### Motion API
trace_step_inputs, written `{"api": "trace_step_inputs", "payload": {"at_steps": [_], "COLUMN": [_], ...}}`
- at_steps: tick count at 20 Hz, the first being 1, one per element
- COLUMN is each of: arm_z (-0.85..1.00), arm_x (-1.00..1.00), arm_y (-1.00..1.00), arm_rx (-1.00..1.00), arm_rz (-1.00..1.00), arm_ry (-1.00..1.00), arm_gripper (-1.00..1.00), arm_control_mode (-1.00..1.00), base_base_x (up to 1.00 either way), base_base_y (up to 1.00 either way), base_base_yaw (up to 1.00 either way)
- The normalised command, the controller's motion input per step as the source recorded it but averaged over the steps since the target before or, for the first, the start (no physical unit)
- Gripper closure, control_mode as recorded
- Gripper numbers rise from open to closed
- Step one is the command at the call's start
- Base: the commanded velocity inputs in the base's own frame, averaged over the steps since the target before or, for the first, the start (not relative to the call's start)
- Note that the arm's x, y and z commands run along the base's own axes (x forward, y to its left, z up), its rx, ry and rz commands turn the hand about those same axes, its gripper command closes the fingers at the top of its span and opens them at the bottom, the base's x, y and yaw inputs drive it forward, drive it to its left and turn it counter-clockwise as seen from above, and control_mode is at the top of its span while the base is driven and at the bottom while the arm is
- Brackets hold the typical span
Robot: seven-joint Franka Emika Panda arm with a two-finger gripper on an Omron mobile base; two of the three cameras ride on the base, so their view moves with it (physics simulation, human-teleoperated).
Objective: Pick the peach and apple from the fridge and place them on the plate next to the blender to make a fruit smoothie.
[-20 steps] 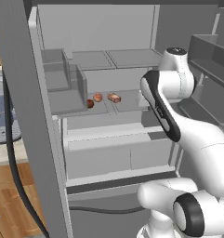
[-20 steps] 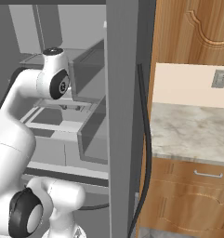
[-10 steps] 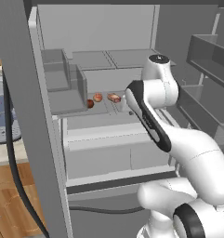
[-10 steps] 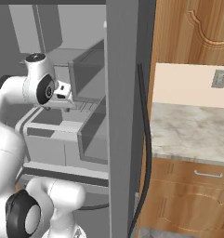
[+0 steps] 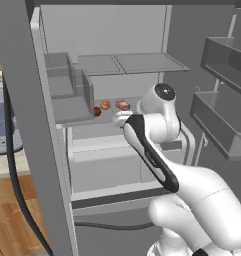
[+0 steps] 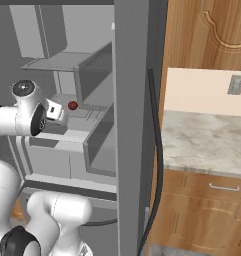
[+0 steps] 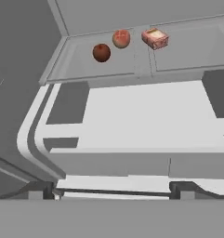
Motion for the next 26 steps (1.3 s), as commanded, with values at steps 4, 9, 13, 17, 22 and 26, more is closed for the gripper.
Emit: {"api": "trace_step_inputs", "payload": {"at_steps": [4, 9, 13, 17, 22, 26], "arm_z": [0.0, 0.0, 0.0, 0.0, 0.0, 0.0], "arm_x": [0.2, 0.18, 0.33, 0.47, 0.64, 0.58], "arm_y": [0.45, 0.2, 0.01, 0.0, 0.0, 0.0], "arm_rx": [0.11, 0.0, 0.0, 0.0, 0.0, -0.01], "arm_rz": [0.0, 0.0, 0.0, 0.0, 0.0, 0.0], "arm_ry": [-0.08, 0.0, 0.0, 0.0, 0.0, 0.04], "arm_gripper": [-1.0, -1.0, -1.0, -1.0, -1.0, -1.0], "arm_control_mode": [-1.0, -1.0, -1.0, -1.0, -1.0, -1.0], "base_base_x": [0.0, 0.0, 0.0, 0.0, 0.0, 0.0], "base_base_y": [0.0, 0.0, 0.0, 0.0, 0.0, 0.0], "base_base_yaw": [0.0, 0.0, 0.0, 0.0, 0.0, 0.0]}}
